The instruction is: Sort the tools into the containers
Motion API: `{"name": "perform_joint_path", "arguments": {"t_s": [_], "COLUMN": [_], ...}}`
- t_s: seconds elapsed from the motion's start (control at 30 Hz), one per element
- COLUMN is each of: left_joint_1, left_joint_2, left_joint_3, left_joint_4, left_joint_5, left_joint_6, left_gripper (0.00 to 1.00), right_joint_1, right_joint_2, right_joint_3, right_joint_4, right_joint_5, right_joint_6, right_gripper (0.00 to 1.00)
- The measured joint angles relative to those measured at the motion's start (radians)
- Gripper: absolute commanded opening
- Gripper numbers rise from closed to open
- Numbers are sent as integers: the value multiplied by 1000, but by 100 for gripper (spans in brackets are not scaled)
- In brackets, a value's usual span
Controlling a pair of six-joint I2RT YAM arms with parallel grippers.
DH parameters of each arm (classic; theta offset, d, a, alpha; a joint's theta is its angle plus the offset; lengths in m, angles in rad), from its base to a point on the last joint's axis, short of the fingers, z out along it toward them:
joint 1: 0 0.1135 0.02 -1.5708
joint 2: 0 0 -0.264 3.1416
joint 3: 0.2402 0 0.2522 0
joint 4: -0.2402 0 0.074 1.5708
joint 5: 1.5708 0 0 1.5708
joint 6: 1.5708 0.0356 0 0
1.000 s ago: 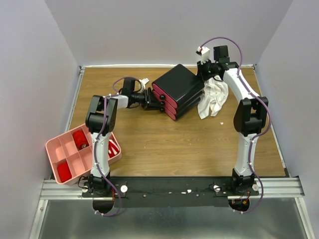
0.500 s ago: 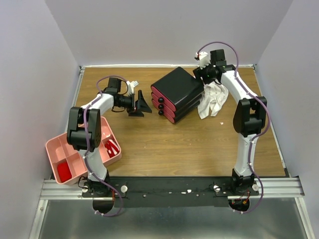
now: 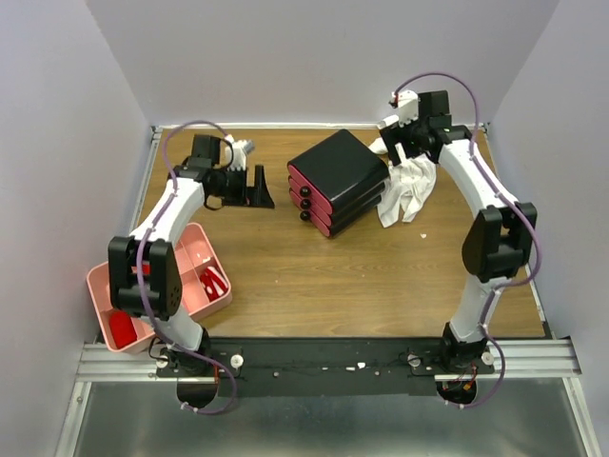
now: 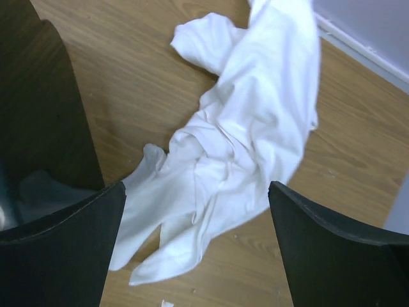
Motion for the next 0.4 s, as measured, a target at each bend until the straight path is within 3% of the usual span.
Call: {"name": "perform_joint_path", "arguments": {"t_s": [0.13,0.4], "left_joint_1": [-27,-60], "left_joint_2": [-79,-93], "left_joint_3": [159,378], "left_joint_4": [-15,-12], "left_joint_5": [-202,-404], "left_joint_6": [88,133], "left_gripper": [99,99], "right_joint_1": [0,2], "right_joint_2": [-145,-352], "right_joint_3": [-87,-207], "right_joint_4": [16,12], "right_joint_5": [63,163], "right_joint_6": [66,239], "right_gripper": [100,100]}}
